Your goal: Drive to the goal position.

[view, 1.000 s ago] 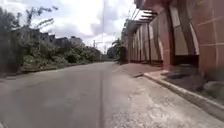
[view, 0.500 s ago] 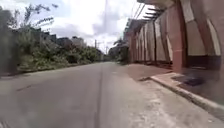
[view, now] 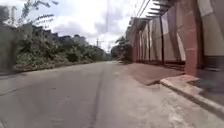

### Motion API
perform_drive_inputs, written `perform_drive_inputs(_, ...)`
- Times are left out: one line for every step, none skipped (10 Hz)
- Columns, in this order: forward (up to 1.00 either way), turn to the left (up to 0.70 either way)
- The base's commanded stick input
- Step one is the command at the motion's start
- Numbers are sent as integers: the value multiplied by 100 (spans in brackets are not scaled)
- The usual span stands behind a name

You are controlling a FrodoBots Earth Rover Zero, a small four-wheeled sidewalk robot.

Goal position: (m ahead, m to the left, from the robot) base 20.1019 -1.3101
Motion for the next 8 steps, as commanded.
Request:
perform_drive_inputs(100,0)
perform_drive_inputs(100,0)
perform_drive_inputs(100,0)
perform_drive_inputs(100,0)
perform_drive_inputs(100,0)
perform_drive_inputs(100,0)
perform_drive_inputs(100,0)
perform_drive_inputs(100,0)
